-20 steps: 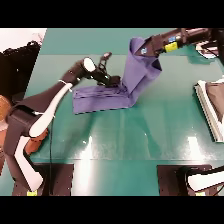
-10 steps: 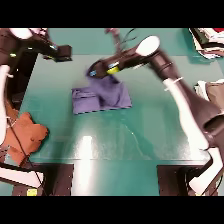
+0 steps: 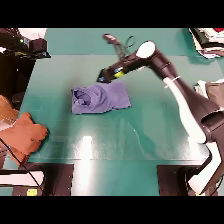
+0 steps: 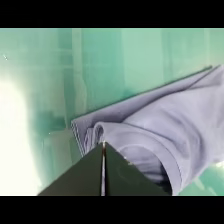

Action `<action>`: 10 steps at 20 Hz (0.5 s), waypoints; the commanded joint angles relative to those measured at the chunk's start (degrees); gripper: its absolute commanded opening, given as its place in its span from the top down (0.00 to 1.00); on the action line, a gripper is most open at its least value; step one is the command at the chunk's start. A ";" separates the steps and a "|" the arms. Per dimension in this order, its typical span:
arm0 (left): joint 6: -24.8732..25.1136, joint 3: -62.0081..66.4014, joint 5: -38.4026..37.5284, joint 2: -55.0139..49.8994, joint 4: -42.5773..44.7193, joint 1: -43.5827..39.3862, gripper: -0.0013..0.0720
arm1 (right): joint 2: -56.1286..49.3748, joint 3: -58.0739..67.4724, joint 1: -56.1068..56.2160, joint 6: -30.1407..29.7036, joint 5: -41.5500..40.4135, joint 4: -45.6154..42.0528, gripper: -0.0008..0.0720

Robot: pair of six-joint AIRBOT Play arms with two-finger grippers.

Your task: Fold the shirts.

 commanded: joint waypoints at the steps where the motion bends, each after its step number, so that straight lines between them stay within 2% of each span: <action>1: 0.02 0.02 -1.75 0.31 -0.63 0.07 0.95 | 0.61 -0.72 -9.73 3.80 9.92 -1.64 0.41; 4: 0.02 0.02 -1.75 0.11 -1.55 0.07 0.95 | 0.74 -6.34 -16.26 6.32 11.50 -1.60 0.39; 5: 0.02 0.02 -1.77 0.09 -1.55 0.07 0.95 | 0.74 -9.03 -17.49 6.32 11.65 -1.57 0.31; 6: 0.02 0.02 -1.75 0.09 -1.57 0.07 0.95 | 0.70 -12.17 -18.71 6.32 11.41 -0.92 0.14; 10: 0.02 0.02 -1.07 -0.11 -1.75 0.07 0.95 | 0.68 -23.78 -19.26 5.99 3.98 5.33 0.12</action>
